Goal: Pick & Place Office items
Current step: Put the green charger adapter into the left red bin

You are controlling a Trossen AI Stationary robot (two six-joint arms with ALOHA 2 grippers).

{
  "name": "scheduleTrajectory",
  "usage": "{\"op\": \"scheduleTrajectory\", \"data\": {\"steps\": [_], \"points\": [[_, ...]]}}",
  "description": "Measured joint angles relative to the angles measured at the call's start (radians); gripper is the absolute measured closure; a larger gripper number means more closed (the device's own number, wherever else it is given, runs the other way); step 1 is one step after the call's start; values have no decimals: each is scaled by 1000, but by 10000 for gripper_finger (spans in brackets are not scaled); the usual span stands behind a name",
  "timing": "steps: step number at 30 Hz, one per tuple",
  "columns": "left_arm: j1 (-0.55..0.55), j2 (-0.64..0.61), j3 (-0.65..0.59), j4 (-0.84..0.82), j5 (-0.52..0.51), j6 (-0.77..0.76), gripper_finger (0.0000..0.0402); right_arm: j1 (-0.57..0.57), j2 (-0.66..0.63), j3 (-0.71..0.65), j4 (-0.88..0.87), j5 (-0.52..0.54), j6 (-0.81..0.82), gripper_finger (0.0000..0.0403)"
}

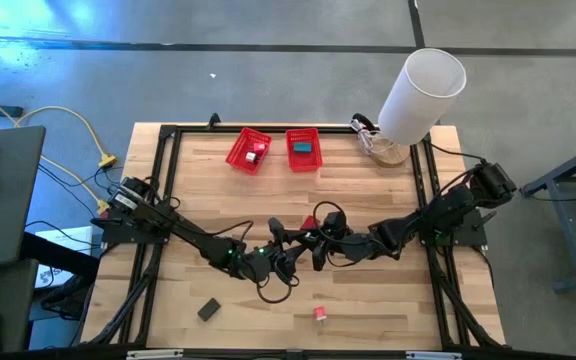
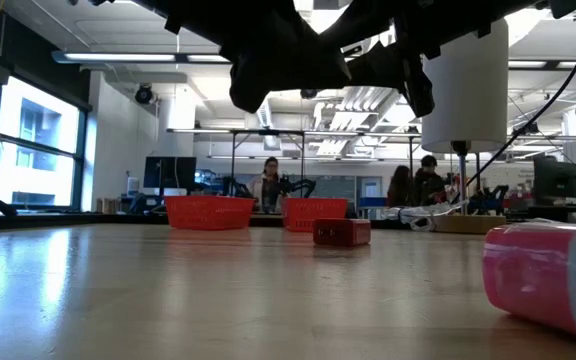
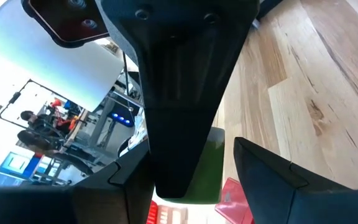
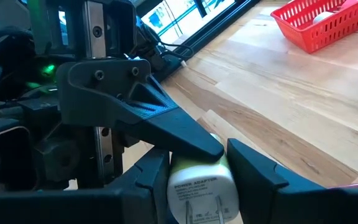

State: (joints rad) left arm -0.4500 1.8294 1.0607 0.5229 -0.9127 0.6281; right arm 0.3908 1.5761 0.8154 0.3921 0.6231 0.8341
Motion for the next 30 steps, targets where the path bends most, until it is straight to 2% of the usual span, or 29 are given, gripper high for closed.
{"op": "scheduleTrajectory", "data": {"steps": [19, 28, 30], "points": [[21, 0, 0, 4, -5, 56, 205, 0, 0, 0, 0, 3, 0, 279], [29, 0, 0, 1, -31, 32, 274, -1, -1, 1, 1, -4, 12, 279], [27, 0, 0, -1, -32, 32, 274, -1, -1, 1, 1, -14, 11, 278]]}}
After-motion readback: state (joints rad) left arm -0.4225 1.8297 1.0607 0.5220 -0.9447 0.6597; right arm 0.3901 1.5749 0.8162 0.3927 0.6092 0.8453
